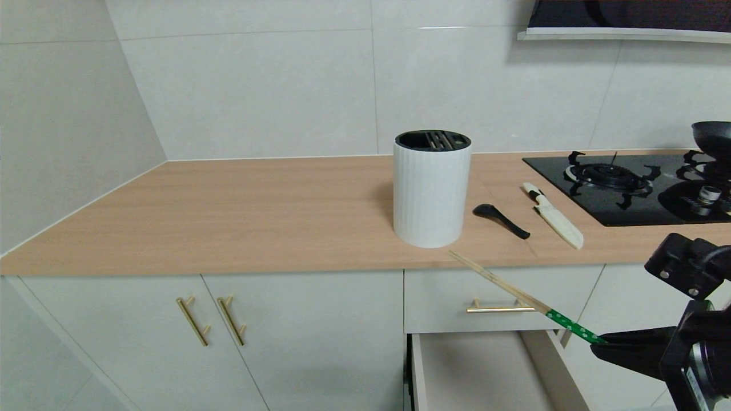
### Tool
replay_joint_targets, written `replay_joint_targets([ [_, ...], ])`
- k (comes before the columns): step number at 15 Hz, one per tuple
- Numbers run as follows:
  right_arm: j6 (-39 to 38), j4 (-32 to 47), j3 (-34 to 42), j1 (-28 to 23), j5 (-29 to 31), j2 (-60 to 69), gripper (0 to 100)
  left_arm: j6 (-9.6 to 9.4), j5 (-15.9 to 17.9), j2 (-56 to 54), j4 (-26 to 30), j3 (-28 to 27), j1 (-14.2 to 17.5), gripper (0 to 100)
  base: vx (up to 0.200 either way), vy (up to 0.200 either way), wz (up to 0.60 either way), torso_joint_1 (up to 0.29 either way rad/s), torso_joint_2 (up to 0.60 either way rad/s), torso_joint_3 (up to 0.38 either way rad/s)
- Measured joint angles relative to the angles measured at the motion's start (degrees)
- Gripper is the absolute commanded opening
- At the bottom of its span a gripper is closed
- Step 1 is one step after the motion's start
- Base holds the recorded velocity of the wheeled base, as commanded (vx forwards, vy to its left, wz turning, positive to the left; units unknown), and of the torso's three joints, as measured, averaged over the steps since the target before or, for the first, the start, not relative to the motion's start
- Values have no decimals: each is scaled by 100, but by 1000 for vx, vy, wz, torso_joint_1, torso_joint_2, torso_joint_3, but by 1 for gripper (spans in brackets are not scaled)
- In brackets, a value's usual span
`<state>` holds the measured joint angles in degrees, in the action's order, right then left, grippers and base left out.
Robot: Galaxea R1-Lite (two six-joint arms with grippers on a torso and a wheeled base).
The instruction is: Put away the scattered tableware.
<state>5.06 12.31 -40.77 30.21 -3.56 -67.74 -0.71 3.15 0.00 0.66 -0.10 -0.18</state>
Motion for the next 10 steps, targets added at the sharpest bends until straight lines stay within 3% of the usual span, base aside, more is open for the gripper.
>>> replay_joint_targets([
  [3,2,-5,50,60,-79,-83,0,0,0,0,0,0,0,100,0,0,0,-116,287,168],
  [10,2,-9,135,184,-82,-297,0,0,2,0,2,0,0,100,0,0,0,-182,466,278],
])
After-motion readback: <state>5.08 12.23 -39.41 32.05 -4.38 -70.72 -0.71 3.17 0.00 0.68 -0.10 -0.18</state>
